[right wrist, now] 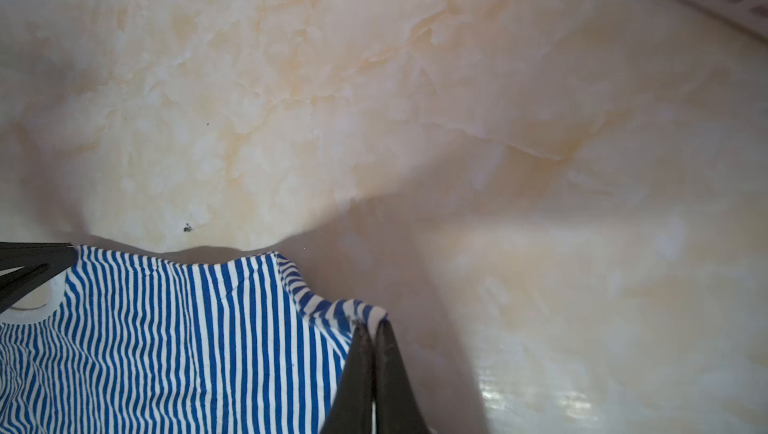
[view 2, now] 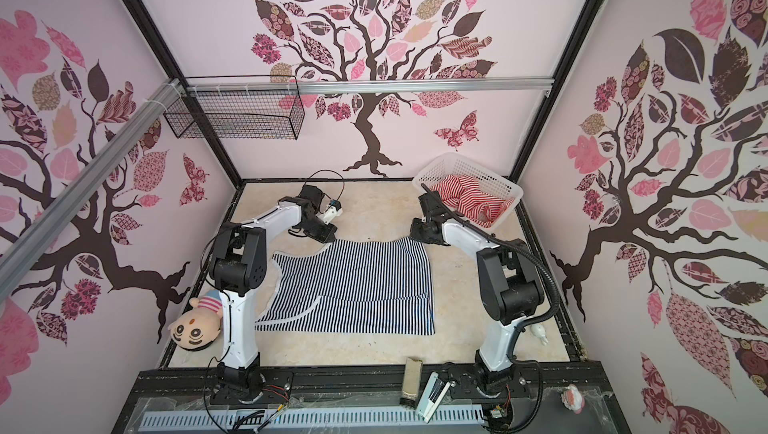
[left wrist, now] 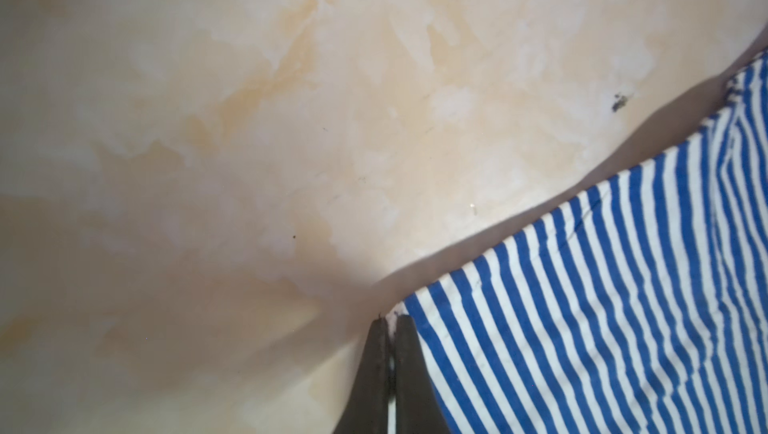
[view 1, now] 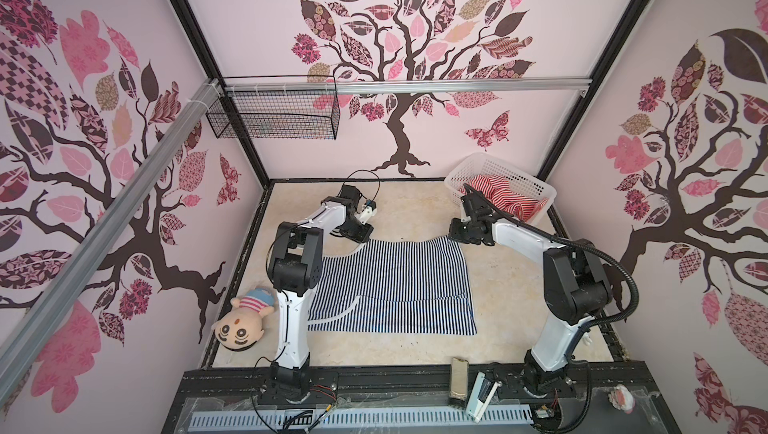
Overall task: Fold and stack the tank tops
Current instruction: 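Lift the far edge with both grippers and fold it toward the robot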
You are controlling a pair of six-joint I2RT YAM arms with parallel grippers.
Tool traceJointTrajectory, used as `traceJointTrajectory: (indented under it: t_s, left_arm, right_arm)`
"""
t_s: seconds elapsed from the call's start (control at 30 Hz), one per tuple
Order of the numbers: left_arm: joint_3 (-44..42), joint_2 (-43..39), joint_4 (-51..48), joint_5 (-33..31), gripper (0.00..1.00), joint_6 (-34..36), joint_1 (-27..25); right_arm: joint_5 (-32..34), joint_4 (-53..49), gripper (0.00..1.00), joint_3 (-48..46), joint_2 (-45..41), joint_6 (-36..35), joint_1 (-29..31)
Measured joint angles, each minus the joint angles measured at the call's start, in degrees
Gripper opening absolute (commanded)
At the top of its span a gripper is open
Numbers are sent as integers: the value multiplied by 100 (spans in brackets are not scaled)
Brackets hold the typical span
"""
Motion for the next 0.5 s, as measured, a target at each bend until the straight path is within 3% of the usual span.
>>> traceJointTrajectory:
  t_s: [0.23,0.5]
  left_arm:
    - [-671,-960,208,20,0,-28,4]
    - [-1132,-1458,323,66,0,-24,15]
  right_arm:
    - [136,33,0,-570,-369,15,0]
    - [188,70,0,-935,-815,24,0]
